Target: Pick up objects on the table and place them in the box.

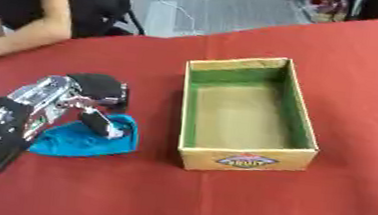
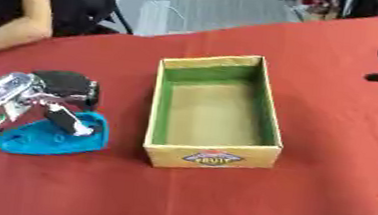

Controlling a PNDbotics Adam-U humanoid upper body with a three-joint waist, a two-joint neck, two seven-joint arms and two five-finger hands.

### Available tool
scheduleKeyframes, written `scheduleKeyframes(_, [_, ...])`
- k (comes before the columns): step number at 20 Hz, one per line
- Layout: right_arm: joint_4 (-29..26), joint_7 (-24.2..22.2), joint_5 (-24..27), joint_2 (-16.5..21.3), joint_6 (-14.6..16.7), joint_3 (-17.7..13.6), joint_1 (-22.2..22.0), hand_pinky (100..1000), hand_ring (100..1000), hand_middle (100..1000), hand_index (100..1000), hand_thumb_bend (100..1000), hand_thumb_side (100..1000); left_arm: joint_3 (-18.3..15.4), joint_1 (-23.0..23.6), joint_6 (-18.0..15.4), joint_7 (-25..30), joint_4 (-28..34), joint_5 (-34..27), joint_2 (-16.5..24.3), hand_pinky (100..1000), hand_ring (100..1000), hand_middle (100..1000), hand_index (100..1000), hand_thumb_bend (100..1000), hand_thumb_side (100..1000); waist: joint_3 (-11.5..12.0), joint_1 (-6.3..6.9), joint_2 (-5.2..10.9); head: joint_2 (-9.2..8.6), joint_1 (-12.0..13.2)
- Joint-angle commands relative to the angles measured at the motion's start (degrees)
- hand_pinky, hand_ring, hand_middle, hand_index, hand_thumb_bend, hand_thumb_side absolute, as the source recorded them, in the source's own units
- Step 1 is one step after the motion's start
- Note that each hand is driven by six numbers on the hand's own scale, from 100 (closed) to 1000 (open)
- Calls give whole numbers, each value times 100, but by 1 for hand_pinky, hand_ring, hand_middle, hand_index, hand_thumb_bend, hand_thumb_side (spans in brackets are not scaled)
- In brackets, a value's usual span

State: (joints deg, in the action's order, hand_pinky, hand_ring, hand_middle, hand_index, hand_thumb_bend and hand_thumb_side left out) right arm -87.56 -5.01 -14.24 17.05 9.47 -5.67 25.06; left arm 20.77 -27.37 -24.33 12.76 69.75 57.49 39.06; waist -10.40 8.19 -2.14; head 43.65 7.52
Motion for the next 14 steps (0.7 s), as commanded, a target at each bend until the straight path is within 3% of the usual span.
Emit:
scheduleKeyframes(1, [-113,-7,26,23,3,-8,74,675,906,965,1000,453,1000,-132,-101,-25,-229,-47,145,93,100,100,260,321,100,644,17,-47,58,-17,47])
scheduleKeyframes(3, [-113,-5,23,23,2,-9,74,676,906,965,1000,453,1000,-155,-97,3,-307,-82,145,90,100,100,278,320,100,596,18,-47,60,-18,48])
scheduleKeyframes(4, [-113,-5,22,23,2,-10,74,676,906,965,1000,453,1000,-161,-96,26,-336,-99,141,90,100,100,253,297,100,485,18,-48,62,-18,48])
scheduleKeyframes(5, [-114,-5,21,23,1,-12,74,676,907,965,1000,453,1000,-168,-96,55,-368,-110,133,89,100,100,262,306,100,511,18,-48,63,-18,49])
scheduleKeyframes(6, [-114,-4,20,23,1,-13,73,676,907,965,1000,453,1000,-183,-99,98,-413,-116,125,89,100,100,155,216,100,411,18,-48,64,-20,48])
scheduleKeyframes(7, [-114,-6,19,23,-1,-14,73,676,907,965,1000,453,1000,-196,-101,152,-478,-115,120,90,100,100,167,226,100,412,18,-47,65,-21,47])
scheduleKeyframes(8, [-113,-8,17,23,-2,-14,73,676,907,965,1000,454,1000,-207,-104,208,-549,-116,119,92,100,100,100,169,100,430,17,-47,66,-21,47])
scheduleKeyframes(14, [-116,-18,9,21,-7,-17,77,676,907,965,1000,454,1000,-211,-107,483,-558,-202,102,86,100,100,100,136,100,473,8,-47,70,-18,54])
